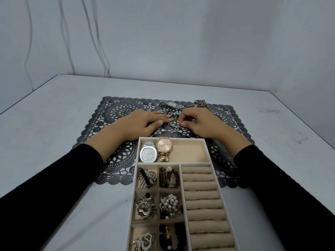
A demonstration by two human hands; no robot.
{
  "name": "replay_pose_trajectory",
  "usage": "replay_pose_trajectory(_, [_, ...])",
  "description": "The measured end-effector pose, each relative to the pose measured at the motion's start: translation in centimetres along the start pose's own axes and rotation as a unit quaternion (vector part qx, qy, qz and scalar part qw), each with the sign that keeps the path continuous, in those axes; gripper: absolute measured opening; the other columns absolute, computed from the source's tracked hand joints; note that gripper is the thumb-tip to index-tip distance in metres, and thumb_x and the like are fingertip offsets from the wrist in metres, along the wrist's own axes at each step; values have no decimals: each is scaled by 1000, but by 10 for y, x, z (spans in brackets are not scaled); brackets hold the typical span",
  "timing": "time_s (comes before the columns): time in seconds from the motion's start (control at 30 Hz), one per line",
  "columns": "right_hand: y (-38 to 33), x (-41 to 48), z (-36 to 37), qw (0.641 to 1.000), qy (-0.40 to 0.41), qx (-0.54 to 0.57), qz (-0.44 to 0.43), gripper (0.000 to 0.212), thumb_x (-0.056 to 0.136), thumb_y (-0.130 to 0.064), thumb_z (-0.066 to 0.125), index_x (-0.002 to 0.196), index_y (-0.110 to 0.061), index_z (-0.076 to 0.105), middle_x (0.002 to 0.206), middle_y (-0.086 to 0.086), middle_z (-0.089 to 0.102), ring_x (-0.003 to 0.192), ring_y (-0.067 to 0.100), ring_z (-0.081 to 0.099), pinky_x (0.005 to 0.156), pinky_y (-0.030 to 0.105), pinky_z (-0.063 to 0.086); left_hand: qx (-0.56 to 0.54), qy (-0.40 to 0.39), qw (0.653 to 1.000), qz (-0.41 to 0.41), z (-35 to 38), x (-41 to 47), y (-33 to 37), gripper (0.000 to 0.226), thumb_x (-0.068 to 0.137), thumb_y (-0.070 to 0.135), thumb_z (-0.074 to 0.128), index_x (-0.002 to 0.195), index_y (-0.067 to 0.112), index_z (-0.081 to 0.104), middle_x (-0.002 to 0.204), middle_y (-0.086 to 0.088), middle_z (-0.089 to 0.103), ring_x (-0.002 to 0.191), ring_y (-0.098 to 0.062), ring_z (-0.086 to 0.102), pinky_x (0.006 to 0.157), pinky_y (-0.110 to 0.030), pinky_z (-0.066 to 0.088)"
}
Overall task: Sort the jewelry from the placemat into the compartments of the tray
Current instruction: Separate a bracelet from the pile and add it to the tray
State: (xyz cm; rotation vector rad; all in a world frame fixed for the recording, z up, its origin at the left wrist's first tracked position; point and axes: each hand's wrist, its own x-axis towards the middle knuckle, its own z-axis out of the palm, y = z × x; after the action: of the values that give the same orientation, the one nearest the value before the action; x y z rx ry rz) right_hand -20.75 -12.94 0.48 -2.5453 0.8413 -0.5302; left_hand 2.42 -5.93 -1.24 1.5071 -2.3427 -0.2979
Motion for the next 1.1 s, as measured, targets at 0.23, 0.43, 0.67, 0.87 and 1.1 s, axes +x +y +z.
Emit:
replay_pose_trajectory(0.23, [2, 1, 3, 999, 25, 27, 4, 9, 86, -11, 67, 88, -19, 70, 86, -8, 67, 83, 7, 60, 75, 12, 43, 3, -9, 1000, -2, 0, -1, 1, 47, 97, 42, 33, 140, 35, 49, 144, 18, 45, 144, -7, 26, 115, -31, 23])
replay_pose_trajectory(0.43, [-2, 4, 9, 998, 34, 42, 11, 13, 89, -9, 61, 87, -22, 65, 82, -13, 62, 79, 1, 55, 71, 10, 40, 4, 4, 1000, -1, 0, -2, 1, 47, 97, 41, 34, 141, 32, 48, 143, 19, 44, 140, -4, 32, 115, -27, 25])
replay_pose_trajectory(0.67, [-9, 5, 1, 987, 50, 146, 51, 11, 94, -8, 54, 92, -17, 60, 77, -7, 57, 72, 8, 52, 72, 25, 44, -10, 127, 990, -53, -2, -6, 5, 40, 103, 34, 40, 143, 32, 46, 115, -2, 71, 74, 0, 59, 74, -21, 37])
replay_pose_trajectory(0.87, [-14, 4, -7, 927, 78, 360, 73, 13, 93, 1, 55, 97, -10, 61, 78, 1, 64, 74, 12, 63, 73, 27, 52, -2, 156, 983, -98, -2, -7, 3, 39, 104, 32, 39, 141, 24, 51, 129, -5, 64, 116, -21, 60, 91, -25, 39])
replay_pose_trajectory(1.1, [-6, 3, -6, 929, 132, 313, 146, 11, 90, -4, 62, 93, -13, 68, 84, 3, 69, 65, 6, 63, 56, 12, 47, 2, 138, 983, -118, 0, -5, 1, 38, 104, 32, 40, 138, 23, 54, 130, -4, 64, 113, -21, 61, 86, -22, 37])
